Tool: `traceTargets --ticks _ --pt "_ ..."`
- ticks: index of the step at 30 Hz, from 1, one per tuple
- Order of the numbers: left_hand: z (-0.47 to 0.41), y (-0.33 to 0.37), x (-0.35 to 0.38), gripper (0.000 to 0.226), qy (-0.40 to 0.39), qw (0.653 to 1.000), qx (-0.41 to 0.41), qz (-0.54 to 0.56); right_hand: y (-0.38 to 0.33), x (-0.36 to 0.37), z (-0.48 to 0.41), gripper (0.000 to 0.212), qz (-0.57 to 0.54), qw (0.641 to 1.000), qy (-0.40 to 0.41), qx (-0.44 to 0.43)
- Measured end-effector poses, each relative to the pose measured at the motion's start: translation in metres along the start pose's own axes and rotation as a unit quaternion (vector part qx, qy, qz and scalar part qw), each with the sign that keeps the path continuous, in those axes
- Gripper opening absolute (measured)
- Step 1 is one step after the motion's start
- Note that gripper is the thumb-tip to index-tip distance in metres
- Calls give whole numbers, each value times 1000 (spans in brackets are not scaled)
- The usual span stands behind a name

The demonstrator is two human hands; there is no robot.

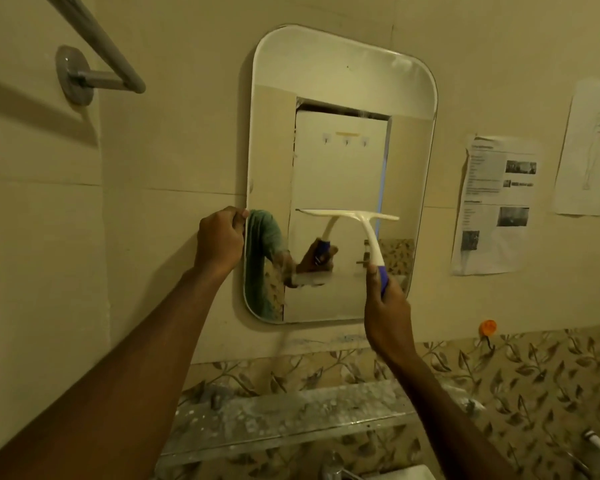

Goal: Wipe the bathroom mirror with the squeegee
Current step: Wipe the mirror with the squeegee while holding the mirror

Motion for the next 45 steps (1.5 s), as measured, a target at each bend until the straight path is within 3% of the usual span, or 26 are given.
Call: traceTargets --ticks 8,18,26,30,36,43,45 --pt "-1 -2 1 38 7 1000 11 -5 98 21 101 47 1 990 -39 134" --pt "-3 -7 2 38 -13 1000 -15 18 11 4 20 40 13 1000 -12 6" --pt "-2 -5 2 39 -6 1000 -10 -3 108 19 119 39 16 990 -51 131" --pt "-2 -7 3 39 -12 1000 -11 2 82 9 100 35 2 995 -48 91" --pt "-2 -7 1 40 -10 1000 -9 4 51 -34 10 44 24 997 61 39" --pt "-2 -5 3 40 -3 1000 -8 -9 124 -20 84 46 -31 986 34 158" --pt "-3 -6 3 39 -5 1000 -9 -5 119 -25 85 44 -27 988 24 150"
Point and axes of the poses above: each hand's wrist, its own z-axis away from the middle knuckle, its own x-axis out of the palm, y = z × x, the point moved 7 cm from there along -z, towards the middle knuckle, and after that the axes turned 2 degrees about z, right-handed, at the moved point
